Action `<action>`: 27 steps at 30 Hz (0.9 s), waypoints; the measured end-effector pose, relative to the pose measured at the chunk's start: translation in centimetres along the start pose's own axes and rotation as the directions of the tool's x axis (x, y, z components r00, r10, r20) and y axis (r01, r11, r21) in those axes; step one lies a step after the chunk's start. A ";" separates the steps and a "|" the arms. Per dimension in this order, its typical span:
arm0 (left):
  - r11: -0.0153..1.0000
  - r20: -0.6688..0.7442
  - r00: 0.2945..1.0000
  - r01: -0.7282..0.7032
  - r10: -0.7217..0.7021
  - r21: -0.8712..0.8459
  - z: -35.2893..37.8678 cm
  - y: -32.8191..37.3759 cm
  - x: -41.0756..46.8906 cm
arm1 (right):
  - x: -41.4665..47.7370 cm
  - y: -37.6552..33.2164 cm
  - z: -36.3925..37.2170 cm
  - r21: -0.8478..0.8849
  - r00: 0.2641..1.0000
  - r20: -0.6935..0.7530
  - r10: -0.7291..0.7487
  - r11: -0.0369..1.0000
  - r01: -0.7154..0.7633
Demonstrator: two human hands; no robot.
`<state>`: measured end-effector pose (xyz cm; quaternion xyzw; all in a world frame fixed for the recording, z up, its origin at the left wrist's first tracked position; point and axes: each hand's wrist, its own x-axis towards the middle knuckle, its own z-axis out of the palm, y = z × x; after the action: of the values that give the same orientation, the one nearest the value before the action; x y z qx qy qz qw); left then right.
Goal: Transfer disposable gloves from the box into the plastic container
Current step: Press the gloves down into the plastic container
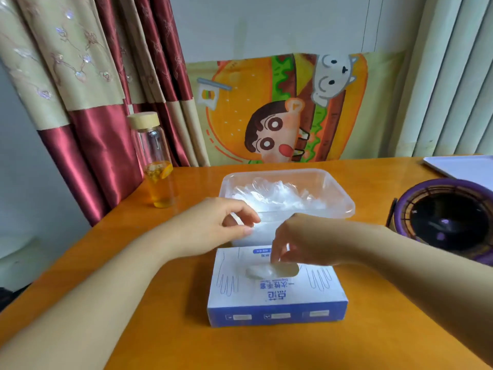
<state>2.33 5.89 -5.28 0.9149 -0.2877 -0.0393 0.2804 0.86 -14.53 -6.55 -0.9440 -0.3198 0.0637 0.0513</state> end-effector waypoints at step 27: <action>0.962 0.287 0.946 0.071 -0.149 0.263 4.8 -2.5 -2.4 | -0.2 -1.9 -1.7 -0.129 0.836 -0.531 -0.136 0.989 0.078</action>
<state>0.51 6.55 -10.84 0.9405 -0.2782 -0.1591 0.1130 -0.13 -13.27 -4.62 -0.9058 -0.3476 -0.2231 0.0942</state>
